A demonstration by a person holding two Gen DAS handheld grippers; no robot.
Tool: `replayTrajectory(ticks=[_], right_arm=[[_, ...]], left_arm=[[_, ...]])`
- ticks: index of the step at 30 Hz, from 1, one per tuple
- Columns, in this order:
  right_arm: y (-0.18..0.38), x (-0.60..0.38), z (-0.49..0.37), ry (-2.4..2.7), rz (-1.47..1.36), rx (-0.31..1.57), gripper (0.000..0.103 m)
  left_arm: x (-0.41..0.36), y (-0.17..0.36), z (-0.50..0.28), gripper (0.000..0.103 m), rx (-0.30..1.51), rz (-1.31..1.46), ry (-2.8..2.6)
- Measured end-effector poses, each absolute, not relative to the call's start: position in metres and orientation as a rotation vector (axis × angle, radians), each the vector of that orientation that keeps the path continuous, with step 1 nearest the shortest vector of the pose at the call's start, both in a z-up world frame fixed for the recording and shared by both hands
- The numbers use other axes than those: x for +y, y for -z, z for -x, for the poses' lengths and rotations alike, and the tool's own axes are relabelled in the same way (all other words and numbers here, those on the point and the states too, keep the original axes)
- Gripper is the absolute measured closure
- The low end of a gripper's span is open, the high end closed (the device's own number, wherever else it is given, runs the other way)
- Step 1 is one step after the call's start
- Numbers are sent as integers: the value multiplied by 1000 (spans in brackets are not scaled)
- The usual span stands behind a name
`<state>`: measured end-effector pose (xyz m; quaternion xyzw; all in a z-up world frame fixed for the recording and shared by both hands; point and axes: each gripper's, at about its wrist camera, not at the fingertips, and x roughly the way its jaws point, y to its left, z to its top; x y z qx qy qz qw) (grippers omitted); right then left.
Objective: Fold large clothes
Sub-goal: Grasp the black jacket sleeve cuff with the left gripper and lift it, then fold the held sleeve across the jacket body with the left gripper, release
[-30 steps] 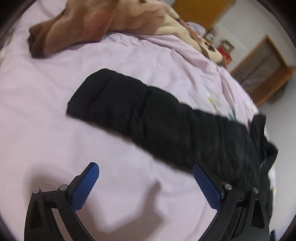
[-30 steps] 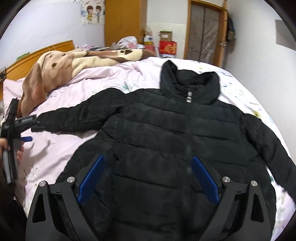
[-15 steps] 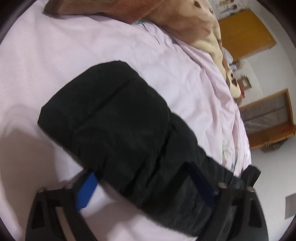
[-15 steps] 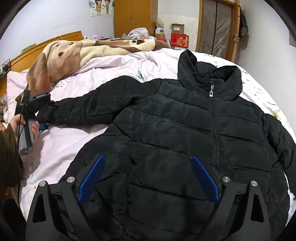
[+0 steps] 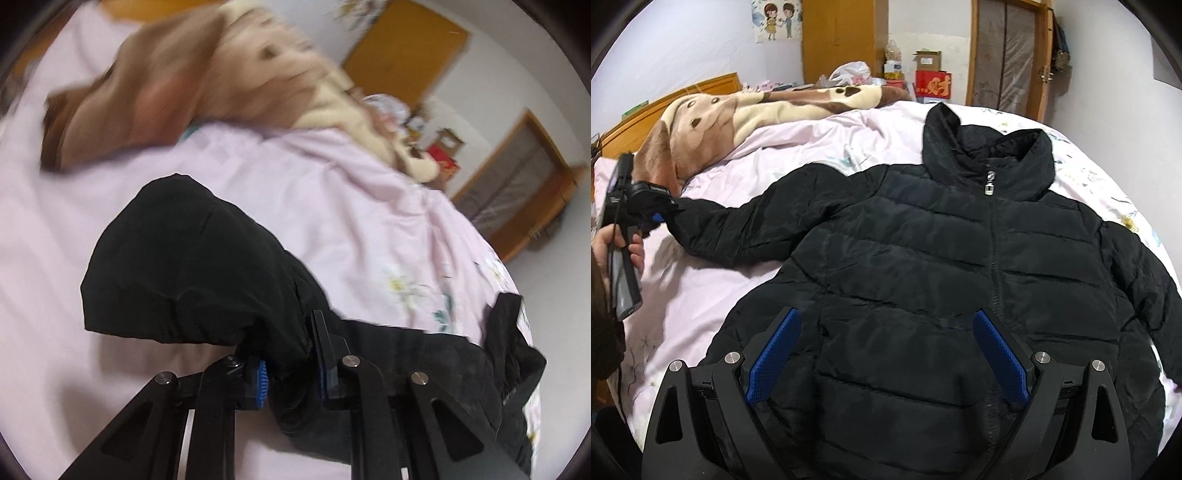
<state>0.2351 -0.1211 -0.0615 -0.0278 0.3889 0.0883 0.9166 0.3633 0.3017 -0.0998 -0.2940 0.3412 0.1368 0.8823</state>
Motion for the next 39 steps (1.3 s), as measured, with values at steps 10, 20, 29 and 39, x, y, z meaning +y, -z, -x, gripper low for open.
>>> replayTrajectory(ticks=[10,20,29,39], right_arm=[[46,-164,-234,-116,-12,749,8],[39,-219,-235,-38,-74,729,8],[40,-273,-240,39,-139,722,8],[52,-326,-232,128,-202,726,8]], left_arm=[[156,25,-380,83,601,277,29],[36,24,-396,85,621,194,194],[-53,42,-406,85,667,167,283],[-137,70,-403,85,719,138,413]])
